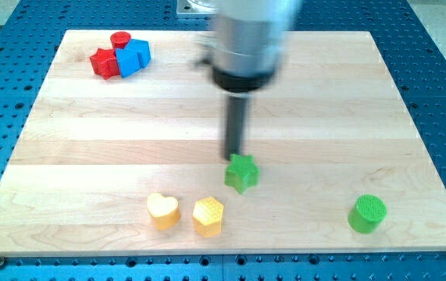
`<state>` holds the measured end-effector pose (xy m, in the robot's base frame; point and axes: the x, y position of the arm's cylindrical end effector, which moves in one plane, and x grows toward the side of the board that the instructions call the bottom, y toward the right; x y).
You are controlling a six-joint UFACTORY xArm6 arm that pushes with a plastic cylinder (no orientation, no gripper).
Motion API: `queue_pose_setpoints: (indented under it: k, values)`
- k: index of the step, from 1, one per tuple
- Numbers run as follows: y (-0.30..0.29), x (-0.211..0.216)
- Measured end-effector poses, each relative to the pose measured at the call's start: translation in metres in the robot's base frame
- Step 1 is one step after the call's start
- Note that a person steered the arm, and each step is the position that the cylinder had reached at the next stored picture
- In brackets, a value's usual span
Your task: Push the green star into the group of blocks
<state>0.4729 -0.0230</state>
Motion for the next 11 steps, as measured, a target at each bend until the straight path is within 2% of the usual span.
queue_pose_setpoints:
  k: [1, 2, 3, 4, 5, 6, 7, 8, 9, 10, 11]
  values:
    - [0.056, -0.011]
    - [0.082, 0.038]
    - [0.096, 0.069]
    - [-0.018, 0.06]
    - [-0.15, -0.007]
    - [-0.171, -0.01]
    - [-0.154, 0.043]
    - [-0.082, 0.024]
    - [-0.077, -0.019]
    - [-0.034, -0.036]
    - [-0.002, -0.025]
